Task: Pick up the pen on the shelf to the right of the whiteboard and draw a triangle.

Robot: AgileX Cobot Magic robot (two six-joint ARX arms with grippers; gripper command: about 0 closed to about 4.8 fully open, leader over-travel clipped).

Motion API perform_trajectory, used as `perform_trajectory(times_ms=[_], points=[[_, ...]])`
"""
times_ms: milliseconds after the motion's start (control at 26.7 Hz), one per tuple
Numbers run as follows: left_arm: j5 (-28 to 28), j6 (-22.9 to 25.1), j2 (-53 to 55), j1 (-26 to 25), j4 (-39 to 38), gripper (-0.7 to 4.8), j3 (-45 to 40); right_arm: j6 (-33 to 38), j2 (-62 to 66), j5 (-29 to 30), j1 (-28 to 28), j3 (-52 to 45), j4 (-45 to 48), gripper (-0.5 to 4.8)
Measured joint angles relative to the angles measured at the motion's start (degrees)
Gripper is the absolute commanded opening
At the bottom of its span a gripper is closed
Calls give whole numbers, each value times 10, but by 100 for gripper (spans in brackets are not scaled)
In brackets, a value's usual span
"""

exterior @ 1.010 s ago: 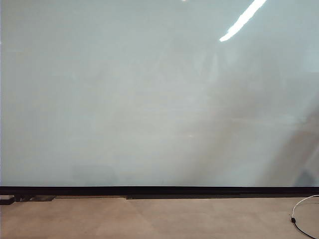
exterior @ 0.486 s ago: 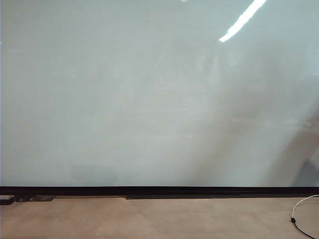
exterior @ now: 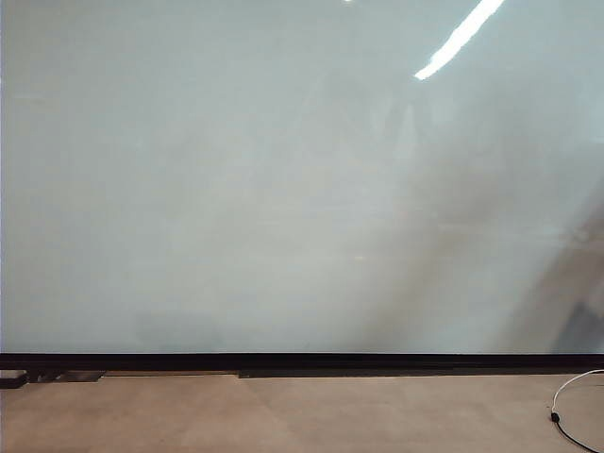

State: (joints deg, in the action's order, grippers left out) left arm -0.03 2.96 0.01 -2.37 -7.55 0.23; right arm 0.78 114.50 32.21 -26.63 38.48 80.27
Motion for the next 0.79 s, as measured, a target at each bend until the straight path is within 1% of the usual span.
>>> perform_trajectory(times_ms=[75, 449, 486, 561, 786], points=[[0, 0, 0, 0, 0, -5, 0, 0, 0, 4, 0, 0, 0, 197], [0, 0, 0, 0, 0, -5, 0, 0, 0, 10, -5, 0, 0, 197], [0, 0, 0, 0, 0, -5, 0, 0, 0, 10, -5, 0, 0, 189], [0, 0, 0, 0, 0, -5, 0, -2, 0, 10, -5, 0, 0, 133], [0, 0, 0, 0, 0, -5, 0, -7, 0, 10, -5, 0, 0, 134]])
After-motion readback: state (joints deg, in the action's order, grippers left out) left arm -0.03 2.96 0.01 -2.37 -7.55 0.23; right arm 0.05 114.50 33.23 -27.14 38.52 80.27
